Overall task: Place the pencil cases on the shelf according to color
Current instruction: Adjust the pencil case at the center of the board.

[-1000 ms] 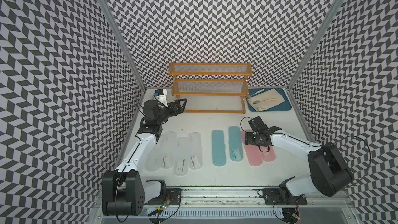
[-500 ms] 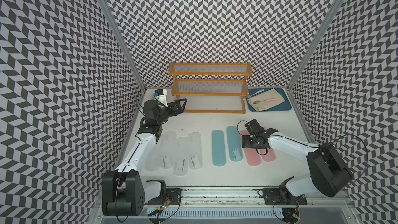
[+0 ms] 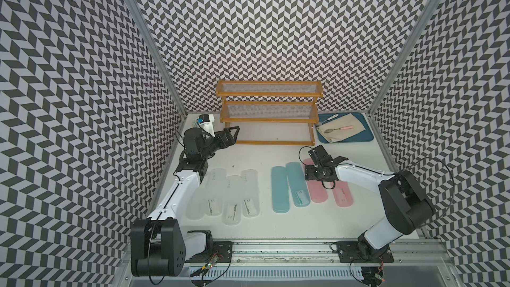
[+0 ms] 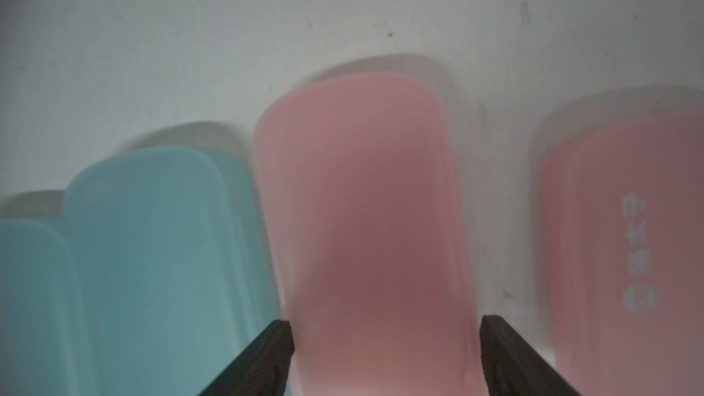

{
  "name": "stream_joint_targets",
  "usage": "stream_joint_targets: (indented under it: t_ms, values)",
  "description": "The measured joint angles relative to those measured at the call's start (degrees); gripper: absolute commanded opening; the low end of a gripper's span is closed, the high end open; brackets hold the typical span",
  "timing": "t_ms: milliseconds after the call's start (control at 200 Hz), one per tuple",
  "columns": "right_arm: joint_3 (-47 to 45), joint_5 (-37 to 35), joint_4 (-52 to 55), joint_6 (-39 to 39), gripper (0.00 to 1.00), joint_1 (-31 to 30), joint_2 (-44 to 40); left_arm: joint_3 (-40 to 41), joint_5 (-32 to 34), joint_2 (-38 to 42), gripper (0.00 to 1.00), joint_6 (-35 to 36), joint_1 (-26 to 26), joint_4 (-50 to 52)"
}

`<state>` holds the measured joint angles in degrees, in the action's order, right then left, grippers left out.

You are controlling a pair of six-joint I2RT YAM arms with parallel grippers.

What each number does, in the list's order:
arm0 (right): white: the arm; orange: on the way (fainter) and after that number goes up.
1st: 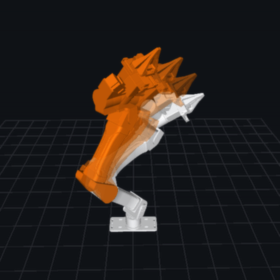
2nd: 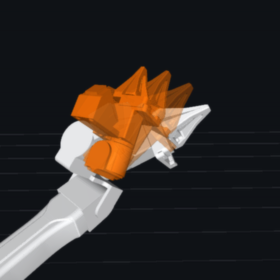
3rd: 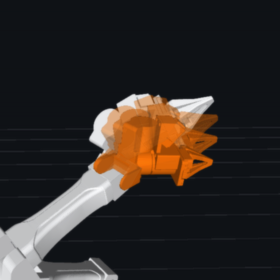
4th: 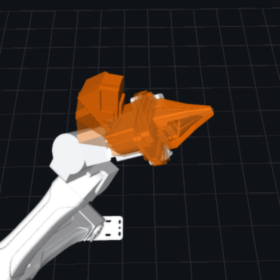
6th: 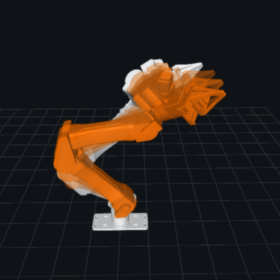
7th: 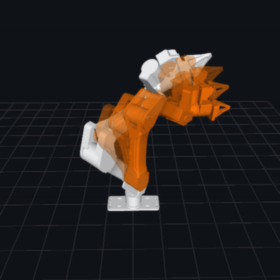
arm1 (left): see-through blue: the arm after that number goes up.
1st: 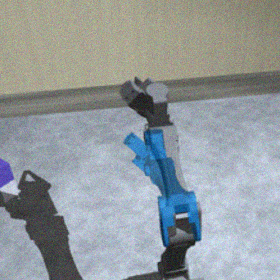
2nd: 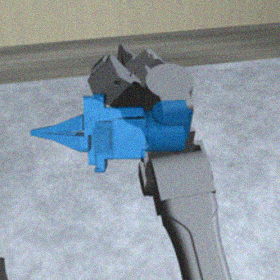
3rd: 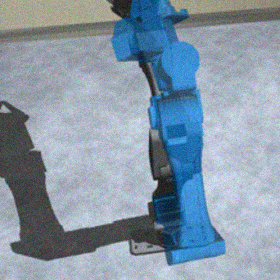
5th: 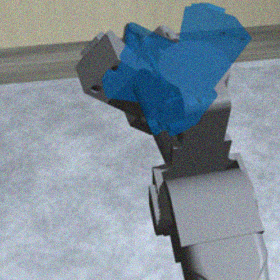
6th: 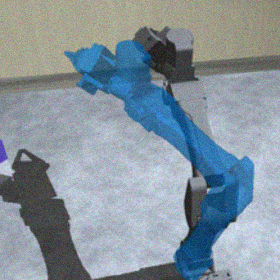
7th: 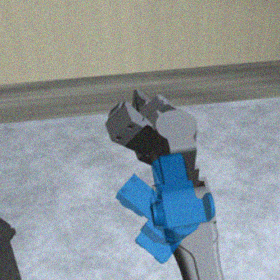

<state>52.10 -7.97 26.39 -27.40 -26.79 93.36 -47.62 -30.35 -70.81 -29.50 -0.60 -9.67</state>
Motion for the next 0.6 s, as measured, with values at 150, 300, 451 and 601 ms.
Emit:
stream_joint_targets:
  t_ms: [150, 300, 451, 601]
  values:
    - [0.9, -1.29, 1.31, 1.4, 0.81, 1.95, -0.09, 0.0, 0.0, 0.0, 0.99, 0.0, 0.0, 0.02]
    - [-0.87, -1.09, 3.06, 1.49, 0.82, 1.42, -4.5, 0.0, -0.07, 0.0, 0.99, 0.0, 0.0, 0.13]
    - [-5.2, 0.15, 5.07, 0.74, 0.82, 0.13, -11.78, 0.0, -0.28, -0.02, 0.99, -0.04, 0.0, 0.15]
    - [-8.57, 1.11, 6.62, -0.59, 0.82, -2.12, -13.4, 0.0, -0.63, -0.26, 0.99, -0.17, 0.0, 0.13]
